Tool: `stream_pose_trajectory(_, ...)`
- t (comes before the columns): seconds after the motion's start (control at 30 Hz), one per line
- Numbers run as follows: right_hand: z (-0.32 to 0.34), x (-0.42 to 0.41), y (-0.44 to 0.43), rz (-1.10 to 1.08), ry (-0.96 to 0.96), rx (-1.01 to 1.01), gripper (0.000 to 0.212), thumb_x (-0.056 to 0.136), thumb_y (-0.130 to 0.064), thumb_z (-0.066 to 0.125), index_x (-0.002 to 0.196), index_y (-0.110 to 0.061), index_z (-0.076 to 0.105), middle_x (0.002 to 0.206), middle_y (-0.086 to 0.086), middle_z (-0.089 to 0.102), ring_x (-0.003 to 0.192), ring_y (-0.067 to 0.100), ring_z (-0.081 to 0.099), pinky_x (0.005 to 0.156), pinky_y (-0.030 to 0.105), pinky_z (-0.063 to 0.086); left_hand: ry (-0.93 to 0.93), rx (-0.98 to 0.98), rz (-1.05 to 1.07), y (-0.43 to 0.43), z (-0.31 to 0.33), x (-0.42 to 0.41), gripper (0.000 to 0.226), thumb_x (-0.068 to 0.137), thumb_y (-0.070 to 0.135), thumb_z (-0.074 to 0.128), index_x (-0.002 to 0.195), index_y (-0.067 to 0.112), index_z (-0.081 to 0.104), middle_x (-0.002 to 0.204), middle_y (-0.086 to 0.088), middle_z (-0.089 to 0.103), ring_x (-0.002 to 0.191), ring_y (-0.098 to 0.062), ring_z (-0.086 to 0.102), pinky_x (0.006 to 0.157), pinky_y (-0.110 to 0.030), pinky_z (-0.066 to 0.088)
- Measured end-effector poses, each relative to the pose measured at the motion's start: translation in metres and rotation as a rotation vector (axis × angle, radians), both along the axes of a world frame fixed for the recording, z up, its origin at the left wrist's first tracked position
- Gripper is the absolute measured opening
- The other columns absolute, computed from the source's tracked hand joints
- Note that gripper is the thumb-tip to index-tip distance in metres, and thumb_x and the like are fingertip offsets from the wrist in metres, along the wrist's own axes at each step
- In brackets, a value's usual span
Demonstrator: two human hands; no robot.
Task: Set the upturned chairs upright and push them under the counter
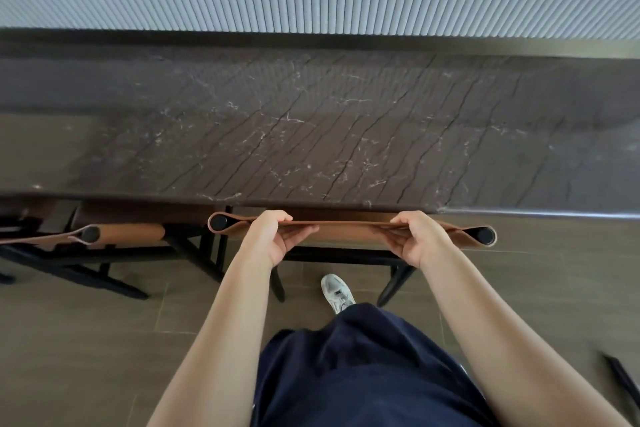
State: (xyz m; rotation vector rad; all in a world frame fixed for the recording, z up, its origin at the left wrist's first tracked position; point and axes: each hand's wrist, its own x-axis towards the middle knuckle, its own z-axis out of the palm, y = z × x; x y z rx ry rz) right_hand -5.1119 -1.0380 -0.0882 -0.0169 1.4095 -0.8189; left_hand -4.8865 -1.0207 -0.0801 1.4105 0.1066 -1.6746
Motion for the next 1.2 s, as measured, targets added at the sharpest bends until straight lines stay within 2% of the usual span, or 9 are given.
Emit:
stream_pose_trajectory(0.27, -0.008, 0.0, 0.007, 0.012, 0.002, 0.044, 0.011, 0.09, 0.006, 0.04, 0.092, 0.001, 0.05, 0.065, 0.023, 0.069, 0.056, 0.032, 0.071, 0.043, 0.029, 0.055, 0.007, 0.045, -0.026, 0.009, -0.006, 0.002, 0.018, 0.094, -0.006, 0.038, 0.109, -0.004, 0.047, 0.094, -0.033, 0.063, 0.08, -0.046, 0.067, 0.056, -0.036, 0.061)
stream_pose_trajectory(0.4, -0.015, 0.004, 0.021, 0.031, -0.004, 0.072, 0.014, 0.09, 0.006, 0.04, 0.1, 0.002, 0.049, 0.064, 0.024, 0.069, 0.055, 0.031, 0.071, 0.046, 0.031, 0.058, 0.011, 0.077, -0.032, 0.022, -0.013, 0.007, 0.018, 0.095, -0.005, 0.039, 0.11, -0.004, 0.05, 0.1, -0.032, 0.063, 0.094, -0.047, 0.066, 0.063, -0.038, 0.061)
stream_pose_trajectory(0.5, -0.021, 0.007, 0.032, 0.022, -0.002, 0.062, 0.021, 0.09, 0.007, 0.04, 0.108, 0.002, 0.049, 0.064, 0.024, 0.069, 0.055, 0.032, 0.071, 0.045, 0.031, 0.057, 0.021, 0.09, -0.04, 0.031, -0.016, 0.011, 0.019, 0.095, -0.004, 0.04, 0.11, -0.005, 0.05, 0.101, -0.031, 0.063, 0.086, -0.044, 0.068, 0.059, -0.036, 0.061)
stream_pose_trajectory(0.63, -0.023, 0.006, 0.033, 0.019, -0.005, 0.055, 0.023, 0.09, 0.007, 0.041, 0.111, 0.002, 0.048, 0.067, 0.024, 0.069, 0.054, 0.032, 0.071, 0.042, 0.03, 0.055, 0.021, 0.079, -0.065, 0.035, -0.017, 0.013, 0.024, 0.095, -0.002, 0.042, 0.117, -0.004, 0.052, 0.105, -0.029, 0.065, 0.086, -0.043, 0.07, 0.066, -0.037, 0.061)
stream_pose_trajectory(0.73, -0.023, 0.005, 0.036, 0.039, -0.002, 0.048, 0.025, 0.091, 0.006, 0.041, 0.114, 0.002, 0.048, 0.065, 0.024, 0.069, 0.056, 0.032, 0.071, 0.042, 0.03, 0.055, 0.025, 0.064, -0.08, 0.038, -0.017, 0.014, 0.023, 0.096, -0.002, 0.042, 0.116, -0.005, 0.051, 0.103, -0.029, 0.065, 0.081, -0.042, 0.07, 0.064, -0.036, 0.061)
stream_pose_trajectory(0.9, -0.023, 0.002, 0.046, 0.102, 0.015, 0.04, 0.02, 0.092, 0.006, 0.041, 0.11, 0.001, 0.048, 0.065, 0.021, 0.07, 0.055, 0.029, 0.072, 0.044, 0.031, 0.056, 0.026, 0.034, -0.062, 0.051, -0.02, 0.014, 0.022, 0.094, -0.004, 0.042, 0.115, -0.003, 0.049, 0.113, -0.031, 0.062, 0.087, -0.046, 0.067, 0.058, -0.039, 0.061)
stream_pose_trajectory(1.07, -0.026, 0.001, 0.052, 0.143, 0.031, 0.04, 0.018, 0.092, 0.004, 0.044, 0.108, 0.001, 0.05, 0.064, 0.019, 0.07, 0.054, 0.026, 0.071, 0.044, 0.029, 0.056, 0.005, 0.003, -0.04, 0.062, -0.023, 0.011, 0.017, 0.095, -0.003, 0.043, 0.11, -0.001, 0.051, 0.109, -0.03, 0.062, 0.084, -0.046, 0.068, 0.065, -0.04, 0.061)
stream_pose_trajectory(1.2, -0.026, -0.001, 0.056, 0.168, 0.038, 0.031, 0.008, 0.093, 0.003, 0.045, 0.095, -0.001, 0.052, 0.062, 0.016, 0.07, 0.052, 0.023, 0.071, 0.044, 0.028, 0.055, -0.022, 0.01, -0.028, 0.064, -0.022, 0.007, 0.021, 0.096, -0.001, 0.045, 0.116, 0.0, 0.051, 0.112, -0.027, 0.062, 0.087, -0.044, 0.068, 0.064, -0.04, 0.06)
